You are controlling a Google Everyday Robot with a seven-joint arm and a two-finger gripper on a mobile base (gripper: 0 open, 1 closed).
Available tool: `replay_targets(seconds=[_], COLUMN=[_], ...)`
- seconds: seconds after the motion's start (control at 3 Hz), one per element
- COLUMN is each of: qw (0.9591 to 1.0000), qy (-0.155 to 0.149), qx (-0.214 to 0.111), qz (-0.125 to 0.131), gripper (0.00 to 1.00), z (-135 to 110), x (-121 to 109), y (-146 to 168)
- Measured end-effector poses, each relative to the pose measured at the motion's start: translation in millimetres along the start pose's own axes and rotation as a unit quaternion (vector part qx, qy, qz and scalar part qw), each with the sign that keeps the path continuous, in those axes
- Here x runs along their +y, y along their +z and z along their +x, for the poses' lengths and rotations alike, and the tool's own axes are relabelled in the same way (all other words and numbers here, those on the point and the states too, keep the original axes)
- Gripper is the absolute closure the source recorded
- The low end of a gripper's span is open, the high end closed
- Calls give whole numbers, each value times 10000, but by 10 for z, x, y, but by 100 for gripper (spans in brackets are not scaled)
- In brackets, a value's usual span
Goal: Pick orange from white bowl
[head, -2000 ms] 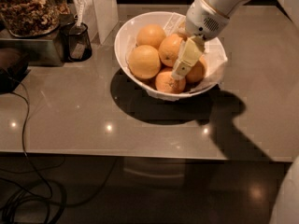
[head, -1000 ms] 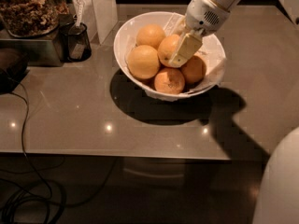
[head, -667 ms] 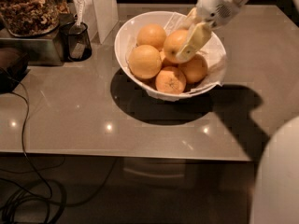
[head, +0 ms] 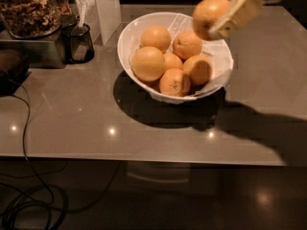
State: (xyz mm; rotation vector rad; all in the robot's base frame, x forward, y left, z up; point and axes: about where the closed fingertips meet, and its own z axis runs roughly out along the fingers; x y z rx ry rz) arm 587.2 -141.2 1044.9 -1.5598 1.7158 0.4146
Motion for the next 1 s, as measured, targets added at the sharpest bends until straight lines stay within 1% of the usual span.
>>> replay_targets(seconds=[0.33,0.67,1.0], qw=[9967,9899,9879], qy=[305,947,1269], qx=[-563,-885,-781], qz=[496,568,437], gripper=[100,100,100], z=[11,378,661], x=[296,674,851], y=[-399,-472,-384])
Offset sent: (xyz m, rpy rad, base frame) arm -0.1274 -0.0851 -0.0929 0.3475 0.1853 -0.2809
